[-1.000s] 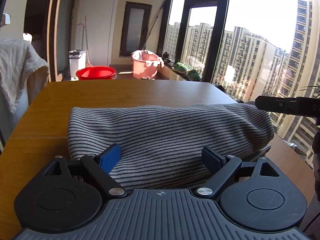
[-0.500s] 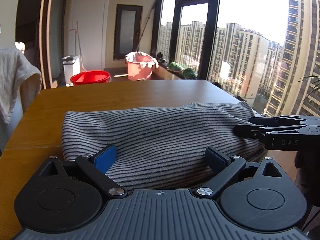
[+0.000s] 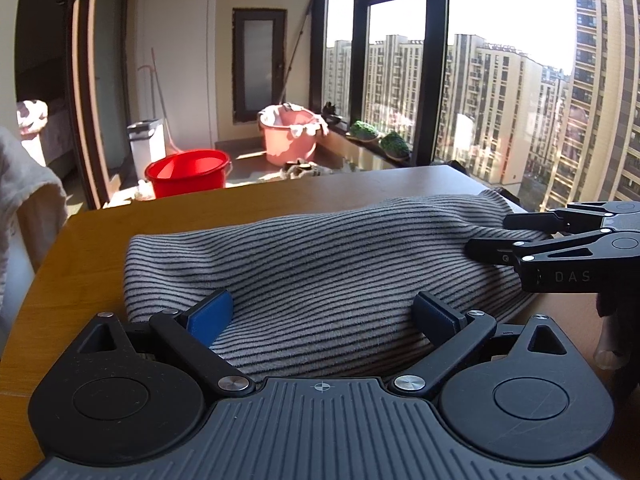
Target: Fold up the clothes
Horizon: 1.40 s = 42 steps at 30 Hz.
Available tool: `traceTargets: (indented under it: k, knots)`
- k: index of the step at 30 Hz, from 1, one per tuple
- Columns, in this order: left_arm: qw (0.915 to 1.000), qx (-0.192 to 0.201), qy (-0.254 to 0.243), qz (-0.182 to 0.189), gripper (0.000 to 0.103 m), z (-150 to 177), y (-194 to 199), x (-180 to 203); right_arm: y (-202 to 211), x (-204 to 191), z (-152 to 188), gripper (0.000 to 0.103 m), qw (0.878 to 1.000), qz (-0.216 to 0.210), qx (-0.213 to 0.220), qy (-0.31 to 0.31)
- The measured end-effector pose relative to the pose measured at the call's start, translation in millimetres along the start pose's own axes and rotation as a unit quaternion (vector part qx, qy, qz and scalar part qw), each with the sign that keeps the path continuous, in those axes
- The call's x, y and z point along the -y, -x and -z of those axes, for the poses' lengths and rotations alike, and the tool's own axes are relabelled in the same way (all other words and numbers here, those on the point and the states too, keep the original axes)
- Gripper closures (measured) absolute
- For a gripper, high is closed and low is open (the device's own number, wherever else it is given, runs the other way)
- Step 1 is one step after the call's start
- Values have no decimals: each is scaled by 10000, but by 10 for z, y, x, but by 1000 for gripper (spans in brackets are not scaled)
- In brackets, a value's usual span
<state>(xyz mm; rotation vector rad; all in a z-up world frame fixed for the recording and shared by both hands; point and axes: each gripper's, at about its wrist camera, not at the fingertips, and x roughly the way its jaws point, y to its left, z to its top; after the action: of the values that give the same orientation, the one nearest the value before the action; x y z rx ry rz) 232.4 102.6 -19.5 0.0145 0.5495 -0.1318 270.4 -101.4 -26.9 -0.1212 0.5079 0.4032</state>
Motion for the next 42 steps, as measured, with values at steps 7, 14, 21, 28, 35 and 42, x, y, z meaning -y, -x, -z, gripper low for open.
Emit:
traceTargets:
  k: [7,14,21,28,35,42]
  knots:
    - [10000,39,30,-15,0,-63,-93,-47,-97,-30,-48,39,9999,94,38,8]
    - [9985,313,-142,-426,0,-27,-13,43,3,-19,2,21,9985,393,343,-135]
    - [9925,713,268,-953,0,135,355,118,381,-3,229,15,9947,582,449,-720]
    - [9927,-88,933,-760,0,320,592,139,594,-201,393,0,9950,498,-114,-853]
    - [9850,-732,1019,-1182,0,457,692,142,620,-478,524,0,9885,636,-1011,-928]
    - [9823,-866,835,-1435,0,421,633,196,605,-560,534,0,9886,731,-1113,-707]
